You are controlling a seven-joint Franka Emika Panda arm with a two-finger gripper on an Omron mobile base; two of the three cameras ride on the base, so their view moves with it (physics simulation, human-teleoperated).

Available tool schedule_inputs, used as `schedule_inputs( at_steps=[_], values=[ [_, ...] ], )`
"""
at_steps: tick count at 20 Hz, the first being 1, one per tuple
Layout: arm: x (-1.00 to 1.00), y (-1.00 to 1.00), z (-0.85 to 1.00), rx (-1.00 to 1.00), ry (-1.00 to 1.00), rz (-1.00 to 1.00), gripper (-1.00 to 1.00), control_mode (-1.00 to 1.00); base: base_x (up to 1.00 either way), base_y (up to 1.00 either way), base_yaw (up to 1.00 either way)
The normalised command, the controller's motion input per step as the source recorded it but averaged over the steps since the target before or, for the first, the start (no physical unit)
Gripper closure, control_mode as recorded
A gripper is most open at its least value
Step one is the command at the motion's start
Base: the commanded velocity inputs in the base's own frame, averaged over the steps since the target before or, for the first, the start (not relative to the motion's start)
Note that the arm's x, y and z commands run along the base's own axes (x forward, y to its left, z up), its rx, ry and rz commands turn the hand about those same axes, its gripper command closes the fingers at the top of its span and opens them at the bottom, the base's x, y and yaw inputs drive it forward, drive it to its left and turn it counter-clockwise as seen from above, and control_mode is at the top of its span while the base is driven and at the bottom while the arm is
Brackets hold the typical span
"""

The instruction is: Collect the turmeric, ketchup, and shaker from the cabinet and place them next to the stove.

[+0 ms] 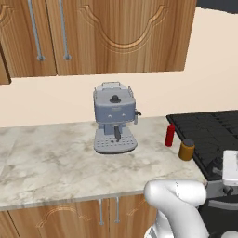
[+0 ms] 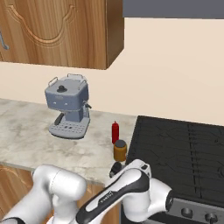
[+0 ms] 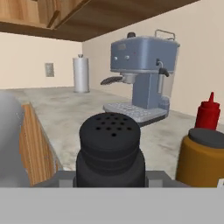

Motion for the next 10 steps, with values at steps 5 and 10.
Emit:
schedule_inputs(
  at_steps=[5,10],
  values=[
    [0.21,0.02,-0.33,-0.17,0.01,0.0,1.0,-1.0,0.0,0.0,0.0],
    [0.36,0.09,-0.32,-0.11,0.08,0.02,1.0,-1.0,0.0,0.0,0.0]
  ],
)
